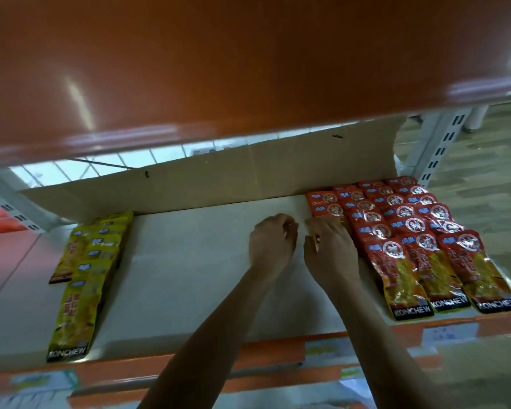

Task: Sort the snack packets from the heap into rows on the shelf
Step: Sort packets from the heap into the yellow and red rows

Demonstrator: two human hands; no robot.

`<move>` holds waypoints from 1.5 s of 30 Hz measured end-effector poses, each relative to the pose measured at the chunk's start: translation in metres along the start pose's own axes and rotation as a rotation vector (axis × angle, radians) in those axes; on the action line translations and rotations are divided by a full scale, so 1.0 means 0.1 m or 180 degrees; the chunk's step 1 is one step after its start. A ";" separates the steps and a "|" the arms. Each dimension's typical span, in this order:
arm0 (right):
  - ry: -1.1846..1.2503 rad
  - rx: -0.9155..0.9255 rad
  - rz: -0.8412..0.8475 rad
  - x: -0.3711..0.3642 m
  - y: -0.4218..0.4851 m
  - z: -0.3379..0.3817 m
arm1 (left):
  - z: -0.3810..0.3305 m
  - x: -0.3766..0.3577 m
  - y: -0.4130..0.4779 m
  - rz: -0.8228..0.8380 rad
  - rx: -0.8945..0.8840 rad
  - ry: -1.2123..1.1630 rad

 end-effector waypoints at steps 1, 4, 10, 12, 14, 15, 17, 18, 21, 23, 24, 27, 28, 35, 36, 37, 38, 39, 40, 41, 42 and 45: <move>0.0014 0.0047 0.0063 -0.09 -0.01 0.11 | 0.06 0.10 -0.01 -0.0029 -0.0058 0.0153; -0.0026 0.0298 0.0169 -0.34 -0.04 0.54 | 0.33 0.48 -0.07 -0.0217 -0.0141 0.0470; 0.0035 0.0772 0.0422 -0.96 -0.18 1.64 | 1.16 1.34 -0.27 -0.0489 -0.0013 0.0800; 0.0107 0.0882 0.0517 -1.21 -0.24 2.04 | 1.50 1.66 -0.34 -0.0561 0.0094 0.0863; 0.0180 0.0957 0.0605 -1.45 -0.32 2.46 | 1.86 1.98 -0.41 -0.0590 0.0155 0.0991; 0.0214 0.0975 0.0626 -1.56 -0.37 2.66 | 2.05 2.14 -0.45 -0.0589 0.0181 0.1083; 0.0218 0.1038 0.0659 -1.78 -0.48 3.08 | 2.44 2.46 -0.53 -0.0657 0.0273 0.1189; 0.0200 0.1078 0.0699 -1.91 -0.53 3.28 | 2.64 2.62 -0.57 -0.0696 0.0345 0.1202; 0.0168 0.1172 0.0820 -2.28 -0.68 3.84 | 3.19 3.02 -0.68 -0.0688 0.0568 0.1263; 0.0144 0.1207 0.0934 -2.54 -0.77 4.18 | 3.55 3.23 -0.74 -0.0622 0.0681 0.1354; 0.0128 0.1230 0.0992 -2.66 -0.81 4.34 | 3.72 3.34 -0.77 -0.0612 0.0733 0.1394; 0.0097 0.1294 0.1160 -2.99 -0.93 4.77 | 4.19 3.65 -0.85 -0.0576 0.0958 0.1446; 0.0078 0.1289 0.1199 -3.08 -0.97 4.90 | 4.33 3.73 -0.88 -0.0554 0.1045 0.1463; -0.0018 0.1565 0.1604 -3.71 -1.22 5.70 | 5.19 4.32 -1.06 -0.0637 0.1588 0.1662; -0.0011 0.1630 0.1672 -3.79 -1.25 5.82 | 5.29 4.43 -1.09 -0.0675 0.1668 0.1698; -0.0010 0.1698 0.1739 -3.86 -1.28 5.94 | 5.40 4.53 -1.11 -0.0695 0.1754 0.1690; -0.0010 0.1776 0.1798 -3.93 -1.31 6.06 | 5.50 4.63 -1.14 -0.0713 0.1835 0.1667; 0.0013 0.1860 0.1870 -3.99 -1.34 6.17 | 5.60 4.73 -1.17 -0.0749 0.1920 0.1653; 0.0063 0.1938 0.1962 -4.05 -1.37 6.28 | 5.68 4.83 -1.21 -0.0820 0.2025 0.1646; 0.0118 0.1993 0.2060 -4.11 -1.39 6.38 | 5.76 4.93 -1.25 -0.0903 0.2157 0.1643; 0.0148 0.2016 0.2149 -4.17 -1.41 6.46 | 5.83 5.00 -1.29 -0.0970 0.2289 0.1650; 0.0082 0.2002 0.2223 -4.33 -1.41 6.55 | 5.94 5.10 -1.38 -0.1094 0.2454 0.1585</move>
Point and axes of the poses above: each hand's wrist, its own y-axis towards the middle knuckle, its own x-axis out of the back of the hand, z = x × y, the point moved 8 cm from there along y, towards the middle knuckle, and after that the axes turned 4 degrees about -y, right-handed, at the moved point
